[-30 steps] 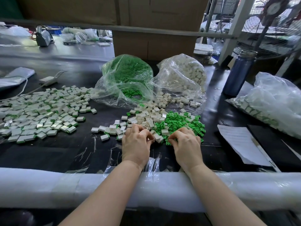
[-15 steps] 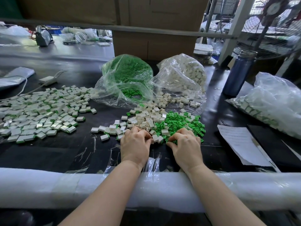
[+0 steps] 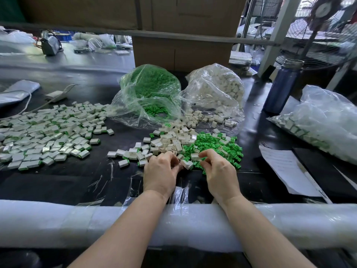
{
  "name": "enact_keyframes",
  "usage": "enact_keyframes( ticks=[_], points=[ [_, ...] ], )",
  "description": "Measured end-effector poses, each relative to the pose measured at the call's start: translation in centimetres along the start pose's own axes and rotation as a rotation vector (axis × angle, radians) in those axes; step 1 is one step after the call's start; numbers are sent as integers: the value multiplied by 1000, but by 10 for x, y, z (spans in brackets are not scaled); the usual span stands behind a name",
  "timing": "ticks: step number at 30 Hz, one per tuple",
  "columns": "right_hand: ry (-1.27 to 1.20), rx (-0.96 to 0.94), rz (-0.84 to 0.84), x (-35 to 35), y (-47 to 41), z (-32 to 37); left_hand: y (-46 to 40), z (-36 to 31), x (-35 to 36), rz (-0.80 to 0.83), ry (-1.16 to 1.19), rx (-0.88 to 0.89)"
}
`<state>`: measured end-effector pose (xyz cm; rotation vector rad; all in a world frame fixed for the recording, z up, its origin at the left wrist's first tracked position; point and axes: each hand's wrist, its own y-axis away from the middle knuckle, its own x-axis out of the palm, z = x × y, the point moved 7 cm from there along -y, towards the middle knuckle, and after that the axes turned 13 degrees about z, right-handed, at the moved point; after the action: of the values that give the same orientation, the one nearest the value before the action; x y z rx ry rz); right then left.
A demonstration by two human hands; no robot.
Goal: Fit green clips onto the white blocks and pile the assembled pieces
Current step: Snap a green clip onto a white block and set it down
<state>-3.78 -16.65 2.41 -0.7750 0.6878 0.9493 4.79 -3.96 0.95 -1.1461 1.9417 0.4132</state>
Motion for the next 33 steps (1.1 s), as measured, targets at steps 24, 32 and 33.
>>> enact_keyframes(
  ticks=[24, 32, 33],
  points=[
    [-275, 23, 106, 10, -4, -8, -2, -12, 17, 247, 426, 178],
    [-596, 75, 88, 5, -4, -14, -1, -12, 21, 312, 600, 124],
    [-622, 80, 91, 5, -4, -14, -1, -12, 21, 317, 602, 125]
  ],
)
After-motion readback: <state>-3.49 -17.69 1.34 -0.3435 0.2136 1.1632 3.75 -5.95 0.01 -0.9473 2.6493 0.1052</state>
